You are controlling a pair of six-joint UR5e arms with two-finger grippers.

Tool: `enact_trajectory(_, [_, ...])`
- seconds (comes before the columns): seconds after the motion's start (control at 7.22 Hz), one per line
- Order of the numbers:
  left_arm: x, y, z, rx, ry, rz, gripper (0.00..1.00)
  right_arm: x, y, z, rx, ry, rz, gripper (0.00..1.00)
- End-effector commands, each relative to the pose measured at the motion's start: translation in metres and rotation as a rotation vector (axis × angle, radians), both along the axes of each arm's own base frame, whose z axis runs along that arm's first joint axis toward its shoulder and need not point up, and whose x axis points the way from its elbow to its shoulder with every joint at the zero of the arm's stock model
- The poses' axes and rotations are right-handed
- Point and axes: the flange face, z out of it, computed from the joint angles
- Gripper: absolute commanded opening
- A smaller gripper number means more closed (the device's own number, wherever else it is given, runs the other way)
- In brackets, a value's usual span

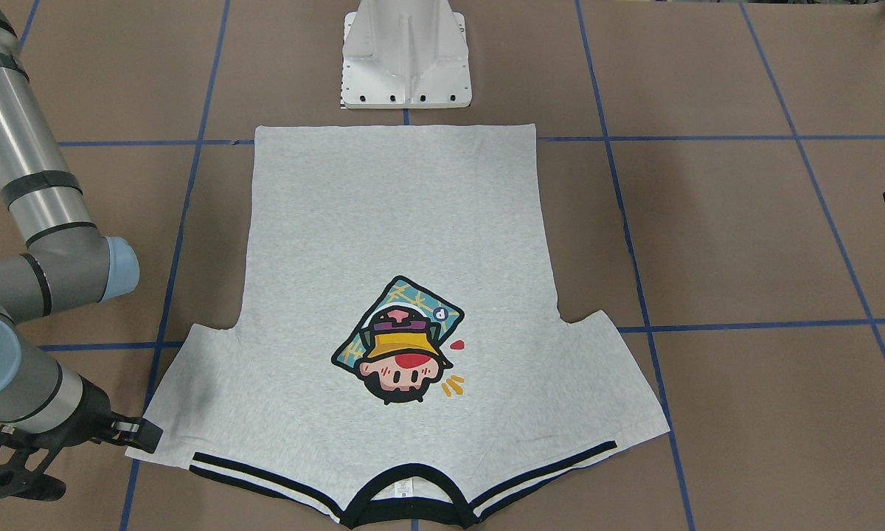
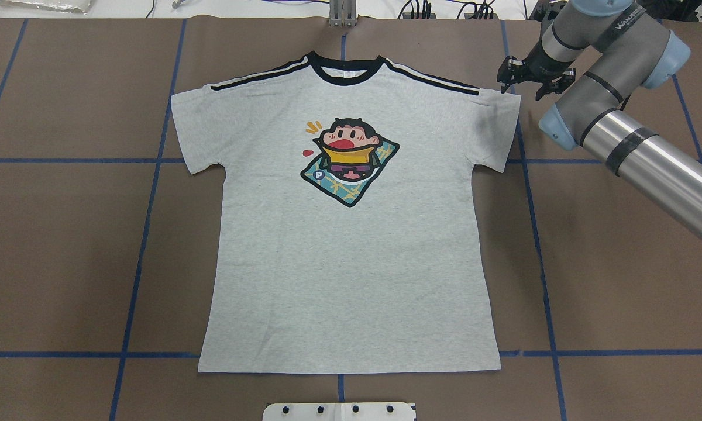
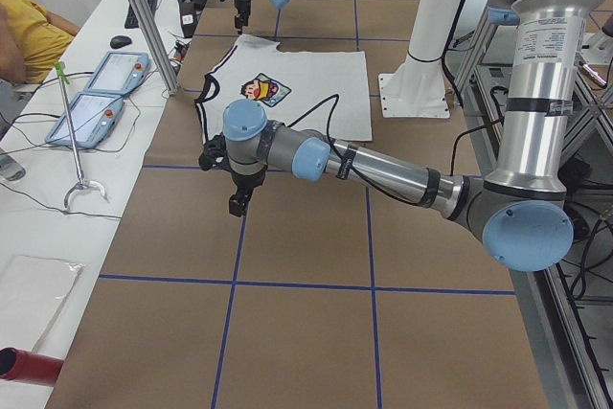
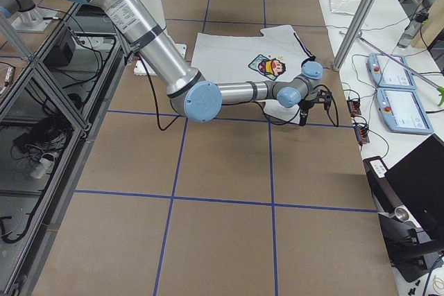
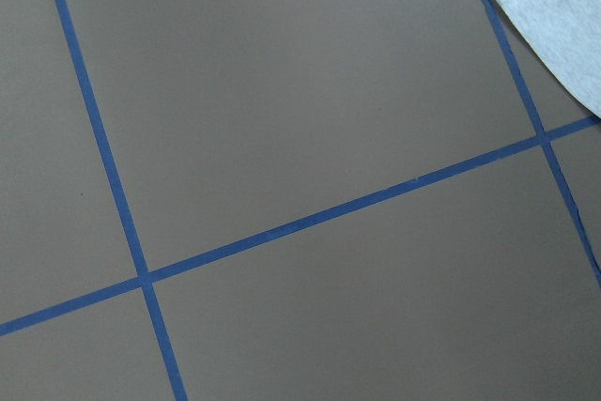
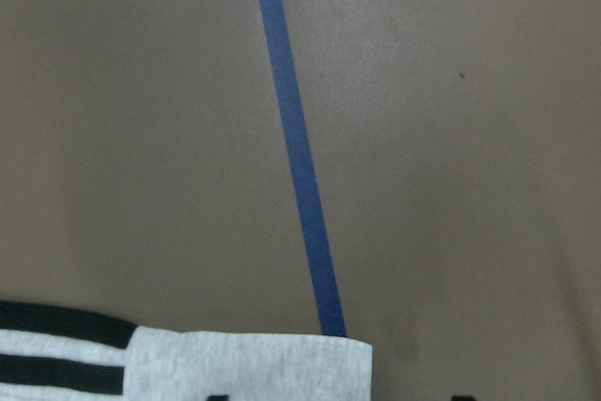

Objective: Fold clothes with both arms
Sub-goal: 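Lower the right gripper onto the shirt shoulder near the collar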

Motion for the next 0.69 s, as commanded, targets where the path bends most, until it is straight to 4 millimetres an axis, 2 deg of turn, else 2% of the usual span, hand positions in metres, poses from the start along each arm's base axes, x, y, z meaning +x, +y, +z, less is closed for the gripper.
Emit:
enact_trajectory(0.0, [0.0,0.0,-0.002,0.003,0.001,0.0,1.0,-0.006,-0.002,0.005,-0.021,0.015,0.013,0.78])
enact_trajectory(0.14, [0.0,0.0,-0.002,0.004,0.0,-0.001,1.0,-0.008,-0.001,0.005,-0.024,0.015,0.016,0.68])
enact_trajectory(0.42, [0.0,-0.001,-0.003,0.007,0.002,0.0,1.0,-0.018,0.002,0.008,-0.016,0.037,0.016,0.65])
enact_trajectory(0.55, [0.0,-0.001,-0.002,0.005,0.0,-0.001,1.0,-0.019,0.001,0.005,-0.013,0.035,0.019,0.58])
